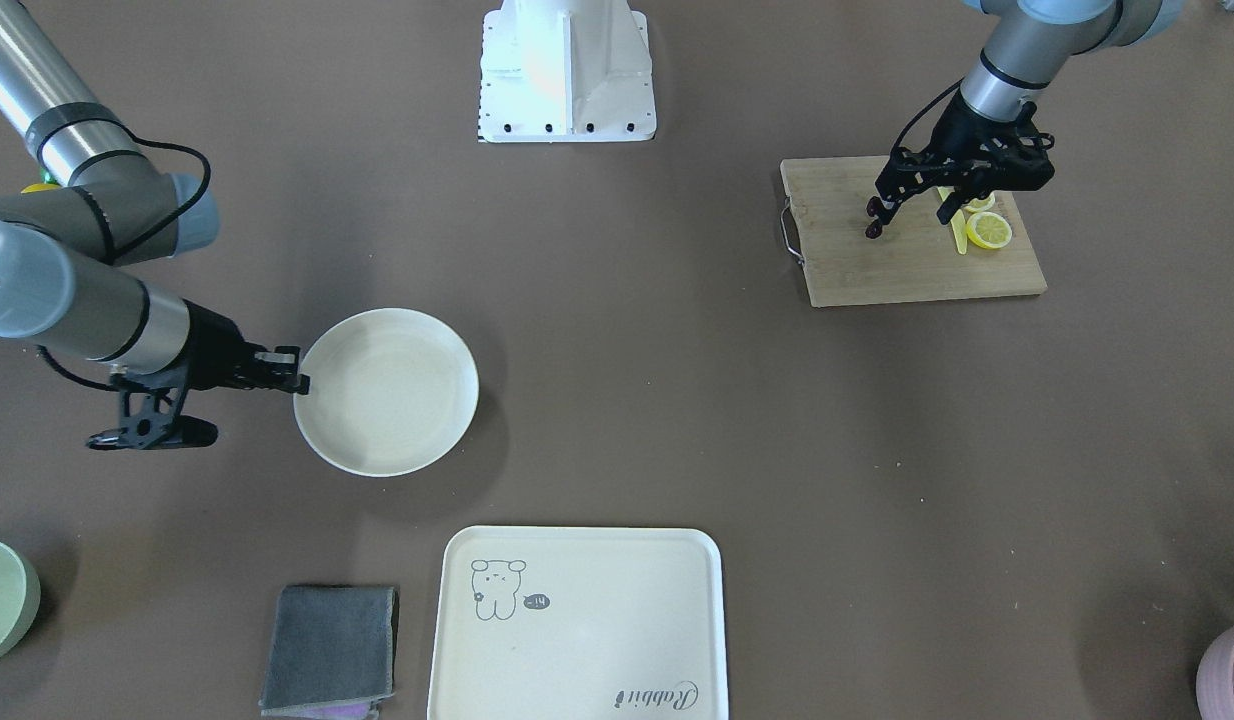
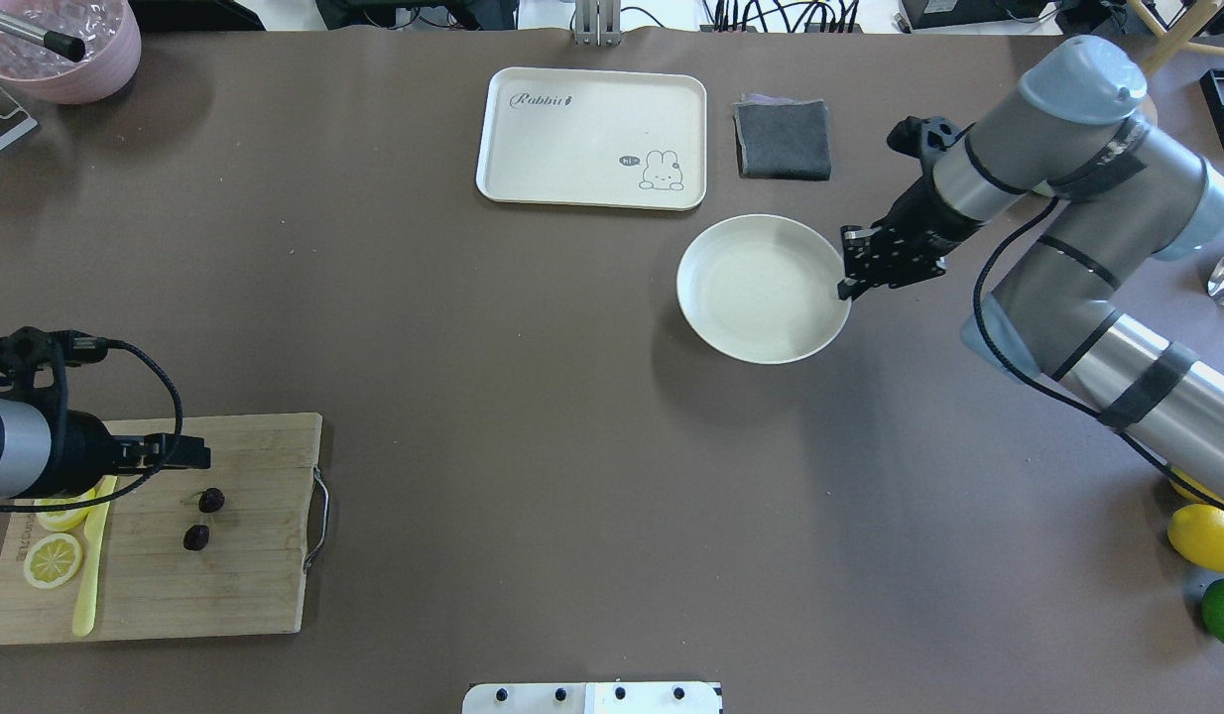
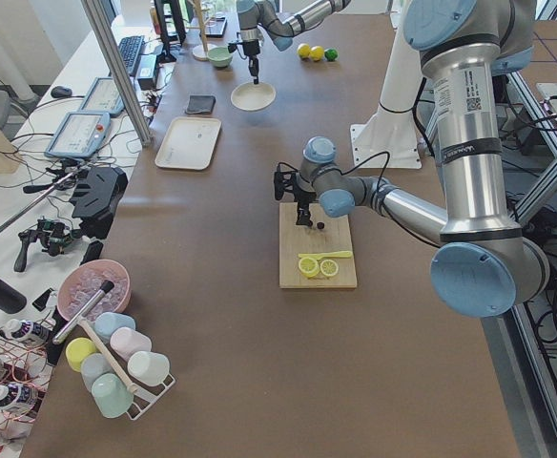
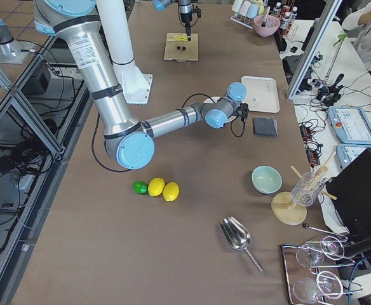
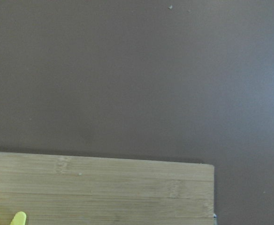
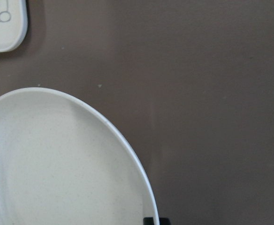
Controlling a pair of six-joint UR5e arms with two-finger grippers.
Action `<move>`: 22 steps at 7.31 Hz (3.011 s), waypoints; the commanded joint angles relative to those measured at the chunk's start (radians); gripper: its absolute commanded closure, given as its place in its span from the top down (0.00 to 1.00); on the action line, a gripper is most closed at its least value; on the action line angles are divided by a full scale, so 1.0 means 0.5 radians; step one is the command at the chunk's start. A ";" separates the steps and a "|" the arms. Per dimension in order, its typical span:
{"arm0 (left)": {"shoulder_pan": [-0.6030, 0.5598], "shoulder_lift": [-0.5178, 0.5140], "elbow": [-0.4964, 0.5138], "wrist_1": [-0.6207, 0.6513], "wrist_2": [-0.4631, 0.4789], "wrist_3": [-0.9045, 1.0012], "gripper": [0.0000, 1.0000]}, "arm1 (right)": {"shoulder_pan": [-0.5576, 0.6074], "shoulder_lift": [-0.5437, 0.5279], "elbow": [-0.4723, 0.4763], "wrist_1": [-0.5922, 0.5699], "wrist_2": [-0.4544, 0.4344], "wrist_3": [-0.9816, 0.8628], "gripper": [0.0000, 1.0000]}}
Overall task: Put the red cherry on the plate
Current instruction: 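Slide the white plate to table center with right gripper while left gripper grasps cherries, then release and withdraw the right gripper while the left gripper carries cherries toward the plate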
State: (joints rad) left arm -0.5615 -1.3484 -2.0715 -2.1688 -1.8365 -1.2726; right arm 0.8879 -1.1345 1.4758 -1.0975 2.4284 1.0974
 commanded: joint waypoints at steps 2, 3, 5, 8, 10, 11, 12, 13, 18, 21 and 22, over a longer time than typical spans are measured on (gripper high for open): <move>0.215 0.006 0.050 0.003 0.178 -0.004 0.85 | -0.318 0.146 0.086 -0.002 -0.294 0.311 0.00; 0.236 0.006 0.053 0.003 0.182 -0.004 0.85 | -0.388 0.188 0.080 0.032 -0.374 0.403 0.00; 0.270 -0.015 0.072 0.003 0.209 -0.001 0.81 | -0.496 0.201 0.076 0.109 -0.485 0.517 0.00; 0.270 -0.046 0.103 0.003 0.212 -0.004 0.65 | -0.570 0.238 0.070 0.112 -0.556 0.582 0.00; 0.270 -0.052 0.133 0.000 0.227 -0.004 0.41 | -0.570 0.238 0.073 0.112 -0.556 0.582 0.27; 0.270 -0.055 0.130 0.000 0.225 -0.004 0.31 | -0.570 0.235 0.079 0.130 -0.592 0.612 0.99; 0.270 -0.064 0.127 0.000 0.228 -0.004 0.22 | -0.573 0.232 0.073 0.179 -0.620 0.618 1.00; 0.270 -0.064 0.127 0.000 0.225 -0.004 0.07 | -0.567 0.220 0.083 0.213 -0.617 0.622 1.00; 0.233 -0.620 0.063 0.402 0.197 0.014 0.00 | 0.164 -0.022 0.260 0.241 0.010 0.412 1.00; 0.239 -1.514 0.252 1.156 0.206 -0.044 0.00 | 0.626 -0.279 0.252 0.238 0.291 -0.094 1.00; 0.242 -1.765 0.490 1.156 0.209 -0.138 0.00 | 0.718 -0.408 0.215 0.238 0.291 -0.449 1.00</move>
State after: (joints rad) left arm -0.4423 -2.0833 -1.9352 -1.6220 -1.7334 -1.3008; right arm 1.1822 -1.2649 1.6018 -0.9790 2.5597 1.0567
